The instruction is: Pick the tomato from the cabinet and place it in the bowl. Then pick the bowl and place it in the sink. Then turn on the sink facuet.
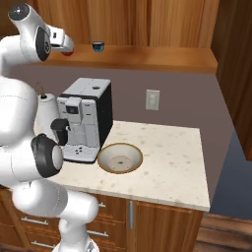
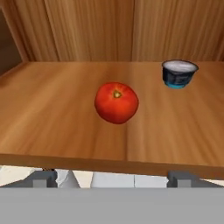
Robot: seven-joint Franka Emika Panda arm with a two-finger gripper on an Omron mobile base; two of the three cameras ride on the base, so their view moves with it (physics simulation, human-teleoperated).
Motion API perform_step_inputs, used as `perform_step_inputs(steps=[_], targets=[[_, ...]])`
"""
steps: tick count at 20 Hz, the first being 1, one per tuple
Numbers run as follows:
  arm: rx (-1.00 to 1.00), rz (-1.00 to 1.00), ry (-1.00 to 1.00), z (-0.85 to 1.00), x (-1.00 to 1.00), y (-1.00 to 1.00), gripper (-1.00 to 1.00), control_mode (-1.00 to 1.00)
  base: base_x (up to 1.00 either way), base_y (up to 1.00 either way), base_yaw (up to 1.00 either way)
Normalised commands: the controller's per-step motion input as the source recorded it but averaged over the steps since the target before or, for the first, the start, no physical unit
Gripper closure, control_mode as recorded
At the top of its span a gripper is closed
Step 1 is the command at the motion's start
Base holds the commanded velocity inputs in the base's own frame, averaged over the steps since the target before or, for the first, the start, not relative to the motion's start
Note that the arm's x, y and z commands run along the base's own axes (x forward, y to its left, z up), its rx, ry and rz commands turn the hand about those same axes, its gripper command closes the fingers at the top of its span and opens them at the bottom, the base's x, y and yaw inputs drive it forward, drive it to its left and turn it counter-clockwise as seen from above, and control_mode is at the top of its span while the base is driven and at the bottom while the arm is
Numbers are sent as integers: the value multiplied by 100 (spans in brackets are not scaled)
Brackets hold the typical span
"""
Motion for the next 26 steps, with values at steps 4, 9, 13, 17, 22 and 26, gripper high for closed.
perform_step_inputs(steps=[4,9,13,17,22,26], targets=[[0,0,0,-15,71,0,-100,-100,0,0,0],[0,0,1,0,71,0,-100,-100,0,0,0],[0,0,2,-4,58,1,-100,-100,0,0,0],[0,0,3,-10,45,6,-100,-100,0,0,0],[0,0,4,-5,18,10,100,-100,0,0,0],[0,0,0,-8,-14,0,100,-100,0,0,0]])
